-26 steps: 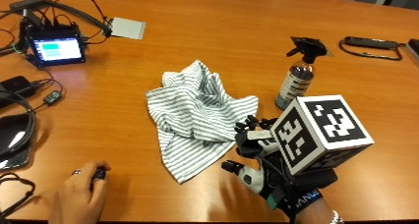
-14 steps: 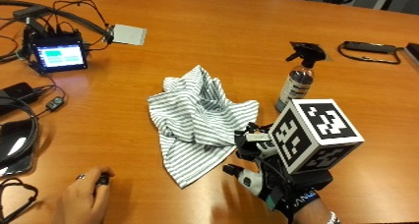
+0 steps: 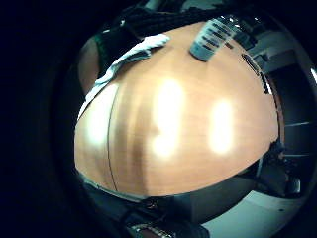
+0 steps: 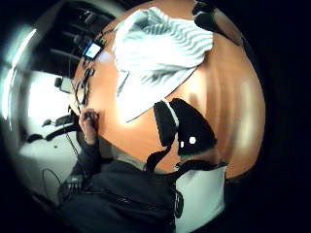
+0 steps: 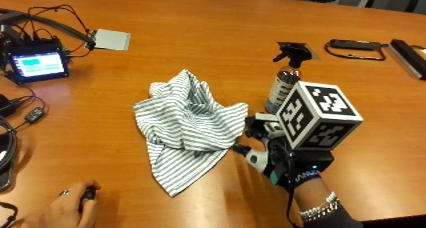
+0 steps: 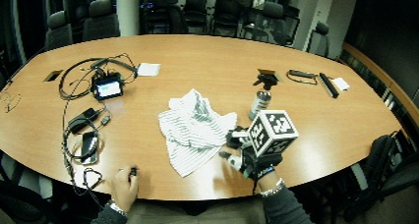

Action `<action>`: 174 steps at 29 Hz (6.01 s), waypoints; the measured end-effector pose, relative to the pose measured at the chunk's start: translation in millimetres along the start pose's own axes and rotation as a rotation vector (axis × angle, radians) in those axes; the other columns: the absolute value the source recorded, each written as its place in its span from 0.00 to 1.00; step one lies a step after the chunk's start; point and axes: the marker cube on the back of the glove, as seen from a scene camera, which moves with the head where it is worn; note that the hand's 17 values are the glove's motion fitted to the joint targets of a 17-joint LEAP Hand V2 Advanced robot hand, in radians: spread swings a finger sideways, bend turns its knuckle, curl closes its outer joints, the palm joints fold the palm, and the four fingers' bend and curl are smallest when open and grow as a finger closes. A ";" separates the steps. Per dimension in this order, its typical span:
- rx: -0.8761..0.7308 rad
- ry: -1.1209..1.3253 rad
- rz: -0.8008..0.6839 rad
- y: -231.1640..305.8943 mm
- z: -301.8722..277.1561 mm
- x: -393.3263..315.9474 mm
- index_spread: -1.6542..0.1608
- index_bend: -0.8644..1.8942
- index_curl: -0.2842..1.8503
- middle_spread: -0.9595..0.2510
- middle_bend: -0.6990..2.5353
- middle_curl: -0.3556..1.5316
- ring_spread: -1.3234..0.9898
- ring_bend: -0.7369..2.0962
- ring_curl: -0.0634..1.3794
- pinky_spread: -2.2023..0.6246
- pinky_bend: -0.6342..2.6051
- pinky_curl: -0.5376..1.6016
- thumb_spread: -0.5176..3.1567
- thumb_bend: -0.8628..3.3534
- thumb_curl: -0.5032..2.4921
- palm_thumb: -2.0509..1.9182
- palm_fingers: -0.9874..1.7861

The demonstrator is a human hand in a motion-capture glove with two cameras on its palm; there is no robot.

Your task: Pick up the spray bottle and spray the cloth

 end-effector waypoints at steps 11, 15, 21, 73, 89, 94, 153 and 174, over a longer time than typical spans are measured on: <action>0.211 -0.082 0.397 -89.4 -35.1 76.0 0.75 0.36 0.27 0.76 0.27 0.33 0.57 0.38 0.23 0.86 0.28 0.38 0.46 0.24 0.25 0.66 0.61; 0.289 -0.180 0.504 -108.7 -37.5 96.5 0.76 0.36 0.27 0.76 0.27 0.34 0.56 0.39 0.24 0.85 0.29 0.39 0.47 0.23 0.25 0.67 0.62; 0.409 -0.494 0.565 -136.7 -32.7 117.9 0.78 0.37 0.28 0.76 0.26 0.34 0.56 0.38 0.25 0.85 0.31 0.41 0.46 0.23 0.26 0.68 0.58; 0.383 0.483 -0.296 -142.4 -62.4 21.7 0.75 0.38 0.36 0.57 0.32 0.44 0.50 0.43 0.34 0.72 0.33 0.43 0.37 0.20 0.36 0.76 0.80; 0.265 0.783 -0.483 -128.2 -7.2 -4.4 0.75 0.38 0.37 0.57 0.32 0.44 0.50 0.43 0.34 0.71 0.33 0.43 0.36 0.20 0.37 0.76 0.81; 0.266 0.727 -0.466 -122.1 -9.2 -5.8 0.75 0.38 0.37 0.57 0.32 0.45 0.50 0.43 0.34 0.71 0.33 0.43 0.36 0.20 0.37 0.76 0.81; 0.573 -0.943 -0.092 -140.1 25.0 -116.5 0.75 0.37 0.37 0.57 0.32 0.45 0.50 0.44 0.35 0.70 0.35 0.43 0.34 0.20 0.39 0.76 0.81; 0.149 -0.508 -0.061 -84.2 57.6 -112.2 0.74 0.33 0.32 0.69 0.29 0.43 0.53 0.39 0.33 0.82 0.32 0.43 0.43 0.19 0.36 0.69 0.53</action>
